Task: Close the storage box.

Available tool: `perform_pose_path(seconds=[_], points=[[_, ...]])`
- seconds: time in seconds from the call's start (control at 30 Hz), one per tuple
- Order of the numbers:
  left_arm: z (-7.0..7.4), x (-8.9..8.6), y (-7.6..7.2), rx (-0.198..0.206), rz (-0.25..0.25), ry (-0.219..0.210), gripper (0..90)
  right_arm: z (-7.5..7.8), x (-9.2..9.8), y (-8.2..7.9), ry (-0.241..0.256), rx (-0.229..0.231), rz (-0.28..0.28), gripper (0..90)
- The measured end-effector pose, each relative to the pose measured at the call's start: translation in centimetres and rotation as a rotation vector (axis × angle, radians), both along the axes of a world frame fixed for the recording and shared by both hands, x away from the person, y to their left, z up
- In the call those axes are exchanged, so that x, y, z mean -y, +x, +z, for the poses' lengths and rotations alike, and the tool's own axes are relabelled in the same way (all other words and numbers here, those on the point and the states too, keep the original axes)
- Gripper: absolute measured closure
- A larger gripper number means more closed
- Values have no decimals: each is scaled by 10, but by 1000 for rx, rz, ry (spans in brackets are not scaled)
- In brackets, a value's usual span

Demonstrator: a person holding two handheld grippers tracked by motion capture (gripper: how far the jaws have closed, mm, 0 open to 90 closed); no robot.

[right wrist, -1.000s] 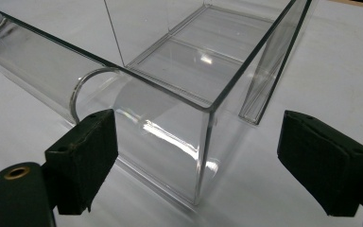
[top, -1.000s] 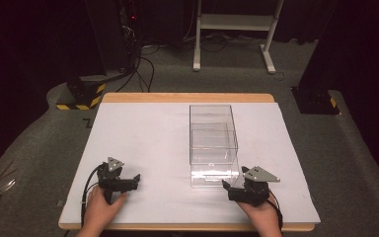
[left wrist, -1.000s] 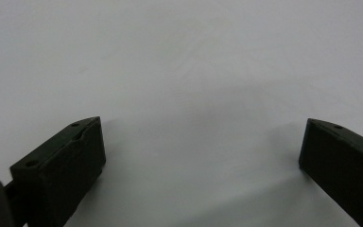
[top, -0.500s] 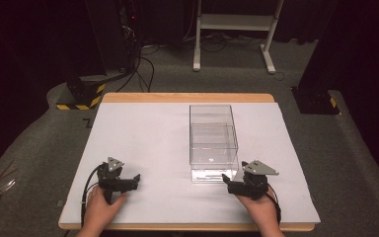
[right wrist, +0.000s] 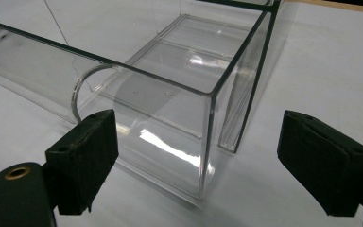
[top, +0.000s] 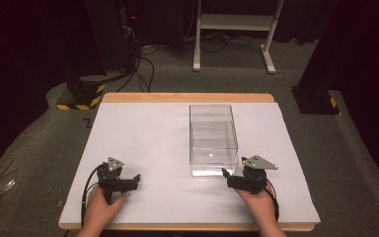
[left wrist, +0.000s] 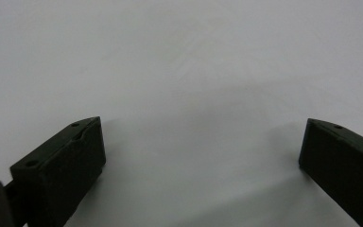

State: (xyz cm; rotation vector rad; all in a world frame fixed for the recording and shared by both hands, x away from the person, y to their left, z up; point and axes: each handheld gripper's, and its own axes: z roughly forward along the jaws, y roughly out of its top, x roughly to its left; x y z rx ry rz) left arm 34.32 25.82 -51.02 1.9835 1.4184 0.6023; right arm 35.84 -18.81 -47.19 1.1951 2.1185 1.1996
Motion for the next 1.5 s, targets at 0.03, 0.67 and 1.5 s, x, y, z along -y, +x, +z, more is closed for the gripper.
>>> perform_pose_path(seconds=[0.03, 0.67, 1.5], points=[[0, 0, 0, 0, 0, 0, 14, 0, 0, 1, -1, 1, -2, 133], [0, 0, 0, 0, 0, 0, 14, -1, -2, 22, 12, 16, -45, 133], [0, 0, 0, -1, 1, -2, 14, -2, -7, 50, 40, 13, -107, 138]])
